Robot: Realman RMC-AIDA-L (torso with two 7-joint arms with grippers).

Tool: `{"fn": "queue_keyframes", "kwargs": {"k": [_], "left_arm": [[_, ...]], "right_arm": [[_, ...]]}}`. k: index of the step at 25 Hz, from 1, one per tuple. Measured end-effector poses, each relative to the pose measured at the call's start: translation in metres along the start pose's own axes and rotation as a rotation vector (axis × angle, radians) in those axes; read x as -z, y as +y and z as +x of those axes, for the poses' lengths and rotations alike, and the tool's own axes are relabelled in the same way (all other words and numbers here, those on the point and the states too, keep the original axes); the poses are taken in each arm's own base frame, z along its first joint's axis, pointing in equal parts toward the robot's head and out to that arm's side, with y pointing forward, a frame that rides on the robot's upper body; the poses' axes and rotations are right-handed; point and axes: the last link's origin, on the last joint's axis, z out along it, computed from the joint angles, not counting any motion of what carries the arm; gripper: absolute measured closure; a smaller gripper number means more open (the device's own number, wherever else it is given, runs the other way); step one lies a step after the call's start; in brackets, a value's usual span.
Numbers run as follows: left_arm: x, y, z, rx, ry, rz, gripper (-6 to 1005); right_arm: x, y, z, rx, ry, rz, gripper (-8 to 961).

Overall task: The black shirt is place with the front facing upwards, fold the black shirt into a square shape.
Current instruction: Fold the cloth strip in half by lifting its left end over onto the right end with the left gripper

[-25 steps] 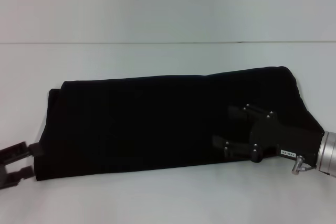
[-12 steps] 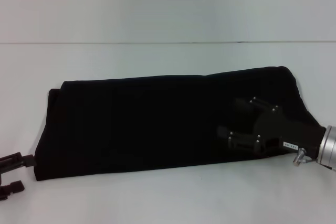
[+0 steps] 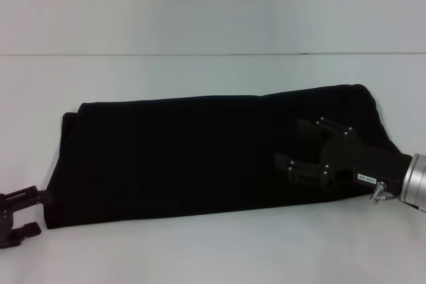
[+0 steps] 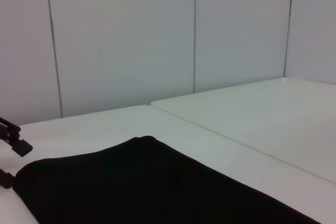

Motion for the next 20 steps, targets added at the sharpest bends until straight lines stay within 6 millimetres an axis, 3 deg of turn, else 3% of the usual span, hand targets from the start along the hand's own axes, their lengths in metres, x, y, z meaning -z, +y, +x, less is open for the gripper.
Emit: {"fn": "queue_keyframes", "kwargs": {"k": [13,20], "left_arm": [[-0.035,0.025,0.004,-0.058,-0.057,-0.015,165],[-0.039,0.031,0.008,-0.074,-0.065,-0.01,202]], "right_arm": [[-0.003,0.002,0.0,-0.007,-0.003,-0.008,54],[-0.003,0.003,-0.001,-0.011,-0.007,-0.014,54]]}}
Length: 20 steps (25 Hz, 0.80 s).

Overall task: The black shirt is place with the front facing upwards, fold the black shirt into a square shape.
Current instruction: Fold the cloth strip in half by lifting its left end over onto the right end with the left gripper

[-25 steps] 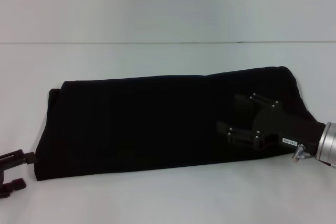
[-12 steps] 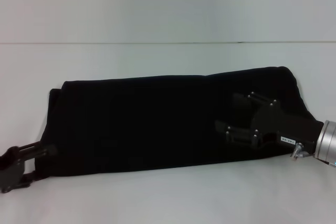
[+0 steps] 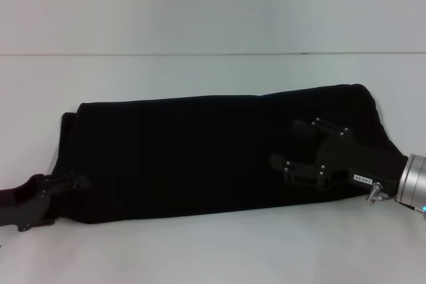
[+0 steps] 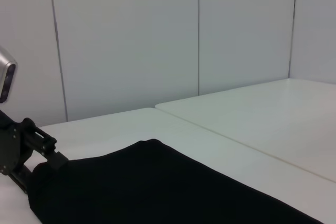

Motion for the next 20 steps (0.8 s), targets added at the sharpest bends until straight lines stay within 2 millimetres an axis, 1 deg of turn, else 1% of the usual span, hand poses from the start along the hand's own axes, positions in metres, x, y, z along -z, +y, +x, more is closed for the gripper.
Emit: {"fn": "queue_keyframes", "kwargs": {"k": [2,13,20], "left_arm": [[0.0002,-0.0001,0.0003,-0.009,-0.015,0.015,213],[-0.0007,0.0018,0.0055,-0.038,0.011,0.021,439],[0.0014,0.001,0.008,-0.033,0.034,0.013,729]], "right_arm": [[-0.0003,0.0004,-0.0001,0.0,0.0,-0.003,53],[0.0014,0.0023,0.0028,0.006,0.012,-0.012,54],[0.0024,0.0032,0.004,0.0,0.013,-0.013,54]]}}
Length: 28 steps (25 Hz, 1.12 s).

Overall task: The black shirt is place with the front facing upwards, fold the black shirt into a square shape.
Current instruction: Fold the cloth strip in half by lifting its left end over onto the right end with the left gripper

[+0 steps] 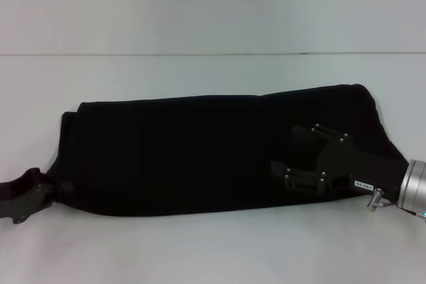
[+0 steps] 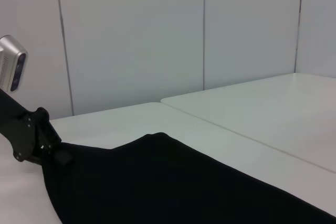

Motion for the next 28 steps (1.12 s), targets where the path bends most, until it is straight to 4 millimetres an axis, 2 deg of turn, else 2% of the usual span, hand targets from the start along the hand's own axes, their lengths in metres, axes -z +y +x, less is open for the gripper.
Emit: {"fn": "queue_keyframes", "kwargs": {"k": [4,9,14,17,19,24,27,28], "left_arm": [[0.002,-0.001,0.002,-0.009,0.011,0.002,883],[0.016,-0.005,0.016,-0.022,0.071,0.022,962],[0.047,-0.011,0.046,-0.019,0.204,0.056,961],[0.059,-0.01,0.058,-0.023,0.254,0.06,961],[0.06,-0.007,0.061,-0.024,0.267,0.048,961],[0.049,0.016,0.069,-0.046,0.285,-0.048,962],[0.034,0.046,0.074,-0.092,0.259,-0.148,962],[0.024,0.064,0.076,-0.121,0.235,-0.195,962]], "right_arm": [[0.001,0.0,0.0,-0.004,0.0,0.0,53],[0.003,-0.001,0.001,-0.013,-0.007,0.013,53],[0.006,-0.004,0.0,-0.028,-0.026,0.039,53],[0.009,-0.005,0.001,-0.041,-0.032,0.056,54],[0.011,-0.006,0.002,-0.048,-0.036,0.067,54],[0.018,-0.007,0.008,-0.07,-0.039,0.102,54],[0.024,-0.007,0.012,-0.088,-0.043,0.127,53],[0.026,-0.007,0.013,-0.095,-0.045,0.135,53]]}}
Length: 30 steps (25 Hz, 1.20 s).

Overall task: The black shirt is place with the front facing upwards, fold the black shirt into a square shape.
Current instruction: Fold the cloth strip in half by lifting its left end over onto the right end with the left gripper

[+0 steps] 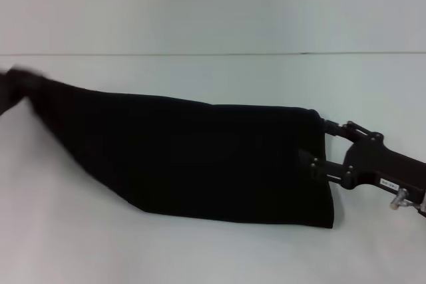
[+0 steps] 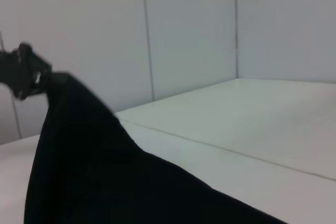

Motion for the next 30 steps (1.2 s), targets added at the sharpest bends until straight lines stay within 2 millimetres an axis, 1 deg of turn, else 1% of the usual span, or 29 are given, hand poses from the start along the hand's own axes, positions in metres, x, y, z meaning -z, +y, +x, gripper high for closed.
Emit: {"fn": "queue_keyframes", "kwargs": {"k": [1,3,6,8,10,12,14,15,16,18,21,23,25,30], "left_arm": [[-0.01,0.011,0.001,-0.015,-0.017,-0.032,962],[-0.037,0.04,-0.001,-0.057,-0.067,-0.111,962],[-0.081,0.088,-0.013,-0.134,-0.17,-0.207,962],[-0.104,0.114,-0.025,-0.182,-0.239,-0.245,962],[-0.125,0.136,-0.043,-0.226,-0.312,-0.279,962],[-0.14,0.15,-0.064,-0.249,-0.373,-0.305,962],[-0.149,0.154,-0.087,-0.248,-0.427,-0.325,962],[-0.153,0.154,-0.104,-0.238,-0.46,-0.338,961],[-0.154,0.152,-0.112,-0.228,-0.477,-0.345,961],[-0.158,0.141,-0.141,-0.171,-0.523,-0.379,961],[-0.159,0.122,-0.176,-0.091,-0.565,-0.404,961],[-0.158,0.114,-0.188,-0.075,-0.572,-0.402,961],[-0.157,0.11,-0.192,-0.068,-0.571,-0.4,961],[-0.156,0.108,-0.19,-0.084,-0.564,-0.392,961]], "right_arm": [[0.002,0.0,0.002,-0.006,0.0,0.008,53],[0.007,-0.001,0.005,-0.018,-0.002,0.026,53],[0.015,-0.001,0.011,-0.038,-0.001,0.052,53],[0.019,-0.002,0.014,-0.048,-0.001,0.067,53],[0.022,-0.001,0.016,-0.057,0.0,0.076,54],[0.022,0.0,0.018,-0.065,0.001,0.077,54],[0.022,0.002,0.019,-0.073,0.002,0.076,54],[0.021,0.003,0.02,-0.077,0.003,0.075,54],[0.019,0.003,0.021,-0.082,0.005,0.077,53],[0.012,0.004,0.022,-0.098,0.014,0.079,53],[-0.006,0.007,0.024,-0.124,0.041,0.084,53],[-0.02,0.008,0.025,-0.131,0.073,0.087,53],[-0.032,0.008,0.024,-0.133,0.1,0.093,54],[-0.054,-0.001,0.011,-0.117,0.115,0.127,54]]}}
